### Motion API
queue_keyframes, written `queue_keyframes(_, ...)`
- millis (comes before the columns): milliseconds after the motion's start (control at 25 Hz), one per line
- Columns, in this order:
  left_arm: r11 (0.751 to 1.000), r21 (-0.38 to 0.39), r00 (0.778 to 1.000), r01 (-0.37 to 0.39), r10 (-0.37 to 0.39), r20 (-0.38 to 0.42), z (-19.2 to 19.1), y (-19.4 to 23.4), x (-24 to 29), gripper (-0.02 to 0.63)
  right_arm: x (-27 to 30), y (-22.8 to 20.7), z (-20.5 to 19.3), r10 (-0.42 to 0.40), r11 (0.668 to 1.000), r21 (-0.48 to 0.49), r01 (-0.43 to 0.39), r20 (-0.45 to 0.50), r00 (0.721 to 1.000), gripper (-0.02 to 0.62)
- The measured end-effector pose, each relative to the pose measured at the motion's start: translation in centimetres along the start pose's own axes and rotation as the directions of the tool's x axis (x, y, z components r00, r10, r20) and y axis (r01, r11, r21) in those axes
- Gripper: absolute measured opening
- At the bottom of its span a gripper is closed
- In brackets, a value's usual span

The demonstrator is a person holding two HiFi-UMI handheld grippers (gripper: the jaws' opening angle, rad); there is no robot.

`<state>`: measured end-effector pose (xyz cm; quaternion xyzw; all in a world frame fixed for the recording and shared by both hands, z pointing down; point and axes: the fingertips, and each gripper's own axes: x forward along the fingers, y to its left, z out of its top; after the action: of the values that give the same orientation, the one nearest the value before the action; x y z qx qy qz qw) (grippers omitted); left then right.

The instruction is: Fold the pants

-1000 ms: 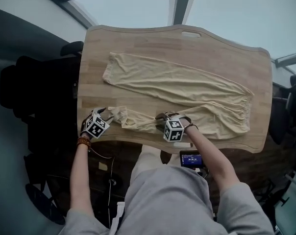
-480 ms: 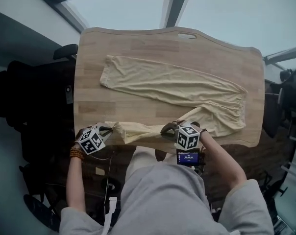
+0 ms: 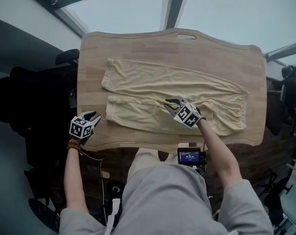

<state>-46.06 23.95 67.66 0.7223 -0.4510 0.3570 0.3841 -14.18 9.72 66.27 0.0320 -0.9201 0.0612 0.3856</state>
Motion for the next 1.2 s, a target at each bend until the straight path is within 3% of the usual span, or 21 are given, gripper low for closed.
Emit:
queue_keyframes(160,0.994,-0.106,0.996,-0.015,0.005,-0.089,-2.6,-0.6,3.6,0.170,-0.5,0.0,-2.1,-0.048,0.999,-0.005,0.048,-0.050,0.998,0.075)
queue_keyframes(320,0.989,-0.150,0.998,0.000,-0.008,-0.055,-2.1,-3.7,6.3,0.183,-4.4,-0.1,-4.9,-0.135,0.991,-0.017,0.134,-0.067,0.989,0.076)
queue_keyframes(360,0.993,-0.115,0.998,-0.022,0.014,-0.066,-2.2,-4.1,6.4,0.126,-6.1,-0.4,-5.8,-0.179,0.984,-0.023,0.178,-0.070,0.981,0.078)
queue_keyframes(400,0.997,-0.068,0.995,-0.048,0.043,-0.086,-2.7,-4.1,6.2,0.014,-8.1,-0.8,-6.8,-0.229,0.973,-0.025,0.228,-0.077,0.970,0.081)
queue_keyframes(440,0.997,-0.034,0.993,-0.062,0.058,-0.105,-3.4,-3.9,5.6,0.014,-10.3,-1.2,-8.3,-0.280,0.960,-0.014,0.280,-0.090,0.956,0.085)
queue_keyframes(520,0.997,-0.049,0.991,-0.051,0.045,-0.129,-4.8,-3.4,3.6,0.013,-15.1,-2.1,-12.9,-0.374,0.920,0.068,0.387,-0.146,0.916,0.092)
queue_keyframes(600,0.993,-0.107,0.989,-0.055,0.039,-0.143,-5.6,-2.9,0.7,0.012,-20.6,-2.9,-19.5,-0.458,0.840,0.199,0.505,-0.242,0.856,0.098)
queue_keyframes(640,0.990,-0.132,0.988,-0.055,0.035,-0.149,-5.9,-2.8,-0.4,0.014,-23.7,-3.3,-23.2,-0.499,0.775,0.265,0.574,-0.301,0.813,0.100)
queue_keyframes(760,0.983,-0.180,0.984,-0.045,0.013,-0.178,-7.0,-3.3,-2.0,0.014,-32.5,-4.0,-34.1,-0.577,0.512,0.429,0.744,-0.470,0.668,0.110)
queue_keyframes(800,0.982,-0.185,0.981,-0.050,0.013,-0.194,-7.3,-3.4,-2.1,0.014,-34.6,-4.1,-37.1,-0.576,0.430,0.481,0.764,-0.506,0.643,0.123)
queue_keyframes(840,0.981,-0.186,0.977,-0.058,0.017,-0.213,-7.8,-3.5,-2.0,0.014,-35.9,-4.1,-39.4,-0.565,0.368,0.529,0.764,-0.525,0.636,0.127)
queue_keyframes(880,0.980,-0.186,0.973,-0.067,0.023,-0.232,-8.3,-3.5,-1.8,0.014,-36.6,-4.1,-41.0,-0.551,0.332,0.571,0.751,-0.529,0.646,0.127)
queue_keyframes(920,0.979,-0.187,0.968,-0.078,0.030,-0.249,-8.8,-3.5,-1.5,0.014,-36.7,-4.2,-42.1,-0.535,0.324,0.603,0.729,-0.519,0.667,0.127)
queue_keyframes(960,0.977,-0.191,0.964,-0.092,0.039,-0.264,-9.1,-3.5,-1.3,0.014,-36.3,-4.4,-42.6,-0.519,0.342,0.619,0.707,-0.502,0.692,0.129)
queue_keyframes(1120,0.971,-0.186,0.946,-0.149,0.085,-0.314,-8.8,-4.7,-0.8,0.014,-35.2,-6.5,-42.4,-0.502,0.473,0.588,0.657,-0.433,0.749,0.179)
queue_keyframes(1200,0.969,-0.171,0.938,-0.178,0.115,-0.327,-8.3,-5.1,-0.5,0.014,-34.2,-6.2,-43.1,-0.419,0.527,0.604,0.598,-0.428,0.801,0.177)
